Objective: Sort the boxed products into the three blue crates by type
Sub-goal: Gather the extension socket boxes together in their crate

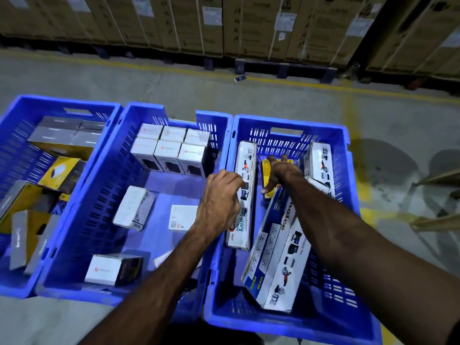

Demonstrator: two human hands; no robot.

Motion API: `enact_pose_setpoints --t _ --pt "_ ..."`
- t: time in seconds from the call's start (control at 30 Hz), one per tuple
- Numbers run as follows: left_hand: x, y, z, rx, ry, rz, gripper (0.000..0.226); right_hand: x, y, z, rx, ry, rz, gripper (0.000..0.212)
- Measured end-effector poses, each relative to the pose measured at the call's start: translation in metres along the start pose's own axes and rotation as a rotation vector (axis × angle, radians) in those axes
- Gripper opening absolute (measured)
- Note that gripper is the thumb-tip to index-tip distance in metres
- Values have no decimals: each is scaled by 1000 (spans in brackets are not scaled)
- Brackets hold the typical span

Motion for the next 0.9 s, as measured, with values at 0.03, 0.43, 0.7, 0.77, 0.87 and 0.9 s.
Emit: enact_pose_setpoints --t 0.03,0.43,0.7,0.77,0.87,0.9 --pt "0 0 0 -2 -2 2 32 0 -1 -1 21 20 5 160" --pt "-1 -1 -1 2 9 9 36 -14 52 -55 313 87 -76 87" --pt "-2 1 -4 4 30 12 38 -16 132 -108 647 -151 -264 61" --pt "-3 2 -4 6 53 6 39 -6 157 -112 733 -385 -281 57" --pt "-5 3 -6 -1 135 -17 35 16 191 -91 846 -851 -307 49" --pt "-6 4 -8 9 184 -36 33 19 203 -78 832 -1055 -331 45"
Point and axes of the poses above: each hand's wrist, its own y-axis away from the middle knuckle, its own z-axis out of the palm, x = y × z, the point moved 5 cm from there along -y, towards the middle knuckle, and after that the axes turned 14 degrees about -y, right-handed, at the moved point
